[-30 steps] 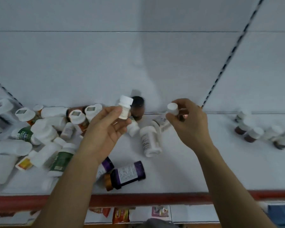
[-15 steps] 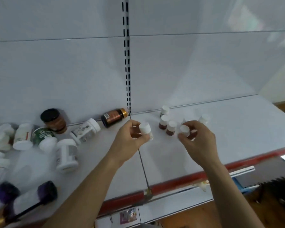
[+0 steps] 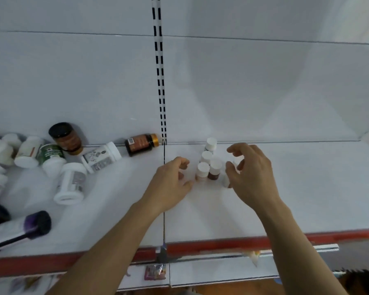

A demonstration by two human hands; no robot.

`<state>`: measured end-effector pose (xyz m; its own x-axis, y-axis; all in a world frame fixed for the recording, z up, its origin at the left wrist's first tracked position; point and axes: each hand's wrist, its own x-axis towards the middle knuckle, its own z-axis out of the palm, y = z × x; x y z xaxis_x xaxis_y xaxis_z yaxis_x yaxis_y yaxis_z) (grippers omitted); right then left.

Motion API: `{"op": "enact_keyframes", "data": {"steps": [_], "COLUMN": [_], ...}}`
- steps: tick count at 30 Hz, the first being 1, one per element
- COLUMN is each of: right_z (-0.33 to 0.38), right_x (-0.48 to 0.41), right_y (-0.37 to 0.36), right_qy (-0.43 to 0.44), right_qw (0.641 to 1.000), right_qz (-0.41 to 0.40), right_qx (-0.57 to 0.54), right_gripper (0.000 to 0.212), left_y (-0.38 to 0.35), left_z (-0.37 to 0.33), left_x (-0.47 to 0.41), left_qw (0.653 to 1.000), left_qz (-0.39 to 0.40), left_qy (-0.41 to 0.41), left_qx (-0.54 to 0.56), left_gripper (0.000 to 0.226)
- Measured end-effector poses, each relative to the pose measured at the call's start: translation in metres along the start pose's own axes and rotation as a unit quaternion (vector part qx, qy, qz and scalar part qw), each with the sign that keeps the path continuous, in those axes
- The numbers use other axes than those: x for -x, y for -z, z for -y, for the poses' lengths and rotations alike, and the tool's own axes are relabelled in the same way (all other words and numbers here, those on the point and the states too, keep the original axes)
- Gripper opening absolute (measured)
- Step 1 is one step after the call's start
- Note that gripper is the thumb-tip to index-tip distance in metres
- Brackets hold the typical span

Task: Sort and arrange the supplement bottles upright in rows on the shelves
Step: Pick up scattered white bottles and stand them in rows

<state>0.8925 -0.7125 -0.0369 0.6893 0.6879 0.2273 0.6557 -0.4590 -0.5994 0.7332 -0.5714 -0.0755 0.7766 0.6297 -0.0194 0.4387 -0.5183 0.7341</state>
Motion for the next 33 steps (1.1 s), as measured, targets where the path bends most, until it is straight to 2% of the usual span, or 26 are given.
{"op": "enact_keyframes", "data": {"steps": [2, 4, 6, 10, 14, 21, 27, 30, 33], "right_z": [0.009, 0.021, 0.037, 0.088, 0.153, 0.261, 0.318, 0.346, 0.381], "right_x": [-0.014, -0.029, -0.042, -0.052, -0.047, -0.016, 0.000, 0.005, 0.000], "right_y": [-0.005, -0.015, -0.028, -0.063, -0.111, -0.184, -0.244, -0.269, -0.295], "right_qy": [0.038, 0.071, 0.108, 0.170, 0.235, 0.323, 0.352, 0.370, 0.392], "right_qw": [0.999, 0.996, 0.989, 0.979, 0.965, 0.927, 0.900, 0.896, 0.872], "right_qz": [0.017, 0.045, 0.074, 0.101, 0.118, 0.192, 0.254, 0.244, 0.289], "right_qx": [0.020, 0.043, 0.064, 0.048, 0.011, -0.002, 0.046, 0.025, 0.043], "right_gripper": [0.029, 0.030, 0.033, 0.034, 0.032, 0.039, 0.041, 0.039, 0.030], "left_y": [0.026, 0.064, 0.106, 0.178, 0.227, 0.290, 0.324, 0.337, 0.348], "left_z": [0.013, 0.029, 0.048, 0.086, 0.127, 0.199, 0.252, 0.270, 0.286], "left_x": [0.012, 0.025, 0.039, 0.075, 0.118, 0.168, 0.180, 0.185, 0.193], "left_qw": [0.993, 0.970, 0.948, 0.917, 0.896, 0.885, 0.903, 0.912, 0.936], "left_qz": [-0.045, -0.111, -0.168, -0.256, -0.311, -0.329, -0.284, -0.266, -0.244], "left_qy": [-0.008, -0.020, -0.004, 0.085, 0.163, 0.205, 0.211, 0.192, 0.126], "left_qx": [-0.106, -0.216, -0.269, -0.295, -0.273, -0.259, -0.246, -0.246, -0.221], "left_gripper": [0.050, 0.047, 0.044, 0.042, 0.043, 0.042, 0.042, 0.039, 0.037]}}
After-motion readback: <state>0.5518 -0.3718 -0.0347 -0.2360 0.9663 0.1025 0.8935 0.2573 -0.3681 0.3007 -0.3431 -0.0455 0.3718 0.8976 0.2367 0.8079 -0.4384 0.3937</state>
